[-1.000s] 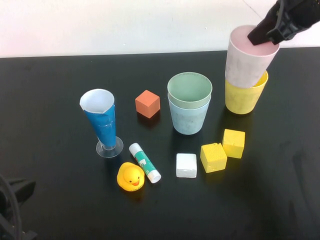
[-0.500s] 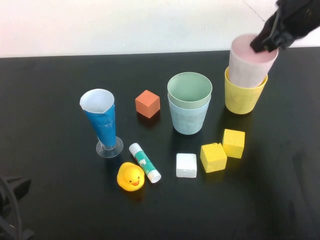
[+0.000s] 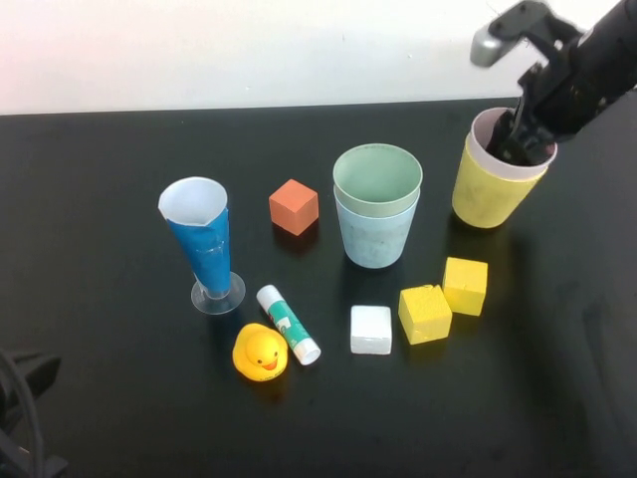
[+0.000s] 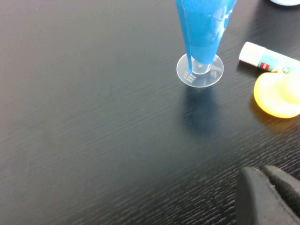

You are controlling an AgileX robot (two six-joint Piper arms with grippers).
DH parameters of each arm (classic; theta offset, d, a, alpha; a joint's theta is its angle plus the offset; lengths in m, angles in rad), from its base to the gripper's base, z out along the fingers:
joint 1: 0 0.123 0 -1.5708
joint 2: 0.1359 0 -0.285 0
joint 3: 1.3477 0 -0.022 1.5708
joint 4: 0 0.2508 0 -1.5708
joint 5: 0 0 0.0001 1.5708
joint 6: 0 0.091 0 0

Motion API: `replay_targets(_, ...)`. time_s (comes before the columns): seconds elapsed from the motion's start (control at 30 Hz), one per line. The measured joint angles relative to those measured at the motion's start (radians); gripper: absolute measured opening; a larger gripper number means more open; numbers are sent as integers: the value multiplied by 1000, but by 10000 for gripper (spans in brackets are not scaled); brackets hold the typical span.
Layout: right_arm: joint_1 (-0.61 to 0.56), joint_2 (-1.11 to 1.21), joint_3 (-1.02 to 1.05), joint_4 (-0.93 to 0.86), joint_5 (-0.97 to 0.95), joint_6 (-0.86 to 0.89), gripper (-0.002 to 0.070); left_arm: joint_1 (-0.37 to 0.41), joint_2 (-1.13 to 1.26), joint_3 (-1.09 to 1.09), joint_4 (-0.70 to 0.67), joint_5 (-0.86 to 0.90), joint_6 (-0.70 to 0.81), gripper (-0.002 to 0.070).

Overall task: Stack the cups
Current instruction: Pick up the yellow cup, then place the yellow cup on the green cup

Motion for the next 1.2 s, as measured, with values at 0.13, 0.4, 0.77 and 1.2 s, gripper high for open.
replay_targets(0.13,0,11,0,2,33,0,239,0,0,0,4,0,0,0)
replay_targets(0.4,2,-109,-71,-6,49,0,230,0,0,0,11,2,0,0)
replay_targets(0.77,113,-209,-214,153,93,-61,230,0,0,0,11,4,2,0)
replay_targets(1.2,209,-59,-214,106,93,-7,230,0,0,0,11,4,2,0)
